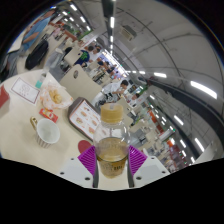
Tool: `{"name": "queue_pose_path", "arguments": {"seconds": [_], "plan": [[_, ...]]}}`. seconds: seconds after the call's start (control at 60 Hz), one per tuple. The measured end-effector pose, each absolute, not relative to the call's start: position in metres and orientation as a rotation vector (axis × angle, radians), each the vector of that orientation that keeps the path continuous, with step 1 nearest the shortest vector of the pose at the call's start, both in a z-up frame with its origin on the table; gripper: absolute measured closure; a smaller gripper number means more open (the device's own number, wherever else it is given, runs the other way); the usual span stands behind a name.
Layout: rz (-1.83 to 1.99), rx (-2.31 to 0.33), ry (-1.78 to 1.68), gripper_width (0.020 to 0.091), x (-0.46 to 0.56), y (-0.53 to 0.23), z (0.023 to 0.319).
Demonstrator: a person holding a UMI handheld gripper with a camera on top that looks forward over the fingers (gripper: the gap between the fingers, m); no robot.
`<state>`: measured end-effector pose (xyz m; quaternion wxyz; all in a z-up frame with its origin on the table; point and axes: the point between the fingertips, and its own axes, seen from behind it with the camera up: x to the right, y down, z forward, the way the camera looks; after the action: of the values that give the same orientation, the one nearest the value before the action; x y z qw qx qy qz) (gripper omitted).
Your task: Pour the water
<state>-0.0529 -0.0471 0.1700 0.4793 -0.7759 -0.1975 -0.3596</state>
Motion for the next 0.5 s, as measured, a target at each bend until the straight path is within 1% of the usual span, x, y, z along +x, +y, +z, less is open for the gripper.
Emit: {"name": "queue_pose_path", "arguments": {"seconds": [0.067, 0.15, 0.283, 0.5], "plan": [[-1.059, -1.806, -0.644, 0.0712, -0.054, -0.028, 0.178], [-1.264, -1.680, -0.864, 0.0713, -0.061, -0.007, 0.178], [-1.477, -1.510, -1.156, 0.0712, -0.074, 0.014, 0.160], [-1.674, -1.261, -1.481, 0.0713, -0.087, 0.026, 0.133]]}}
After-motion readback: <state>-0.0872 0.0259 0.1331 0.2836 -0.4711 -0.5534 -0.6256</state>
